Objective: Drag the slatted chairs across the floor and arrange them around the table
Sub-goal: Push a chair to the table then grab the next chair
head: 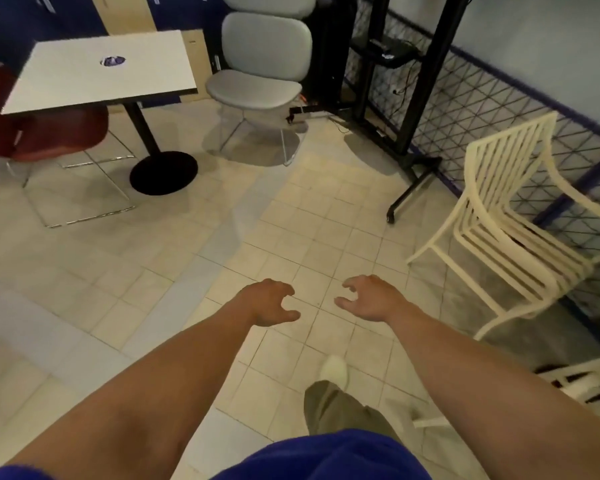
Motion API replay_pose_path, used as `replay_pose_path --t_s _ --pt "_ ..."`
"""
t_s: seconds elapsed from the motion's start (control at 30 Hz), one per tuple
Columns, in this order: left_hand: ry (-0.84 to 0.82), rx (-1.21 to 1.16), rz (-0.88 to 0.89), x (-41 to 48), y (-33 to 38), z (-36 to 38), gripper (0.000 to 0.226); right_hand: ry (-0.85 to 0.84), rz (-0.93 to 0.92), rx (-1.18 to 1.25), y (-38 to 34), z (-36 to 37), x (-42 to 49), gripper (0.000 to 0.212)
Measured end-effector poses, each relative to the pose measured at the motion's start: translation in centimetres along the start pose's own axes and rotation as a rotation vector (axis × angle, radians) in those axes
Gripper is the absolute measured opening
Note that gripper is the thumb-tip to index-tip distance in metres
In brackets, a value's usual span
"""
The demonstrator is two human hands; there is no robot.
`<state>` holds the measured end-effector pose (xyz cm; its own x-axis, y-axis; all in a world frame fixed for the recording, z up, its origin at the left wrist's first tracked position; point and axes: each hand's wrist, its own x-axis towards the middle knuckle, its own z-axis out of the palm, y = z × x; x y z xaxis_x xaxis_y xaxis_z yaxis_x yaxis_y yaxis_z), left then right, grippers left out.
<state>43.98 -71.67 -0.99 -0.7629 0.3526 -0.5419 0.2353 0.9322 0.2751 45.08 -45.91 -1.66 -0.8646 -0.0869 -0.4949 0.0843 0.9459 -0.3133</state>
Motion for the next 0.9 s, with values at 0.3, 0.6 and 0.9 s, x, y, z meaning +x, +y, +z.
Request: replay_pose_path --t_s 0.3,0.6,0.9 --pt "-0.040 0.057 0.036 15.2 2.4 -8.5 0.069 0.021 0.053 0.071 6.3 -7.7 12.9 0.073" --pt "-0.047 0.057 0.149 29.9 5.5 -18.9 0.063 0.035 0.126 0.135 11.6 -17.1 23.6 0.073" --pt "-0.149 0.181 0.330 48.5 6.9 -28.4 0.065 0.100 0.372 0.285 15.9 -22.1 35.8 0.073"
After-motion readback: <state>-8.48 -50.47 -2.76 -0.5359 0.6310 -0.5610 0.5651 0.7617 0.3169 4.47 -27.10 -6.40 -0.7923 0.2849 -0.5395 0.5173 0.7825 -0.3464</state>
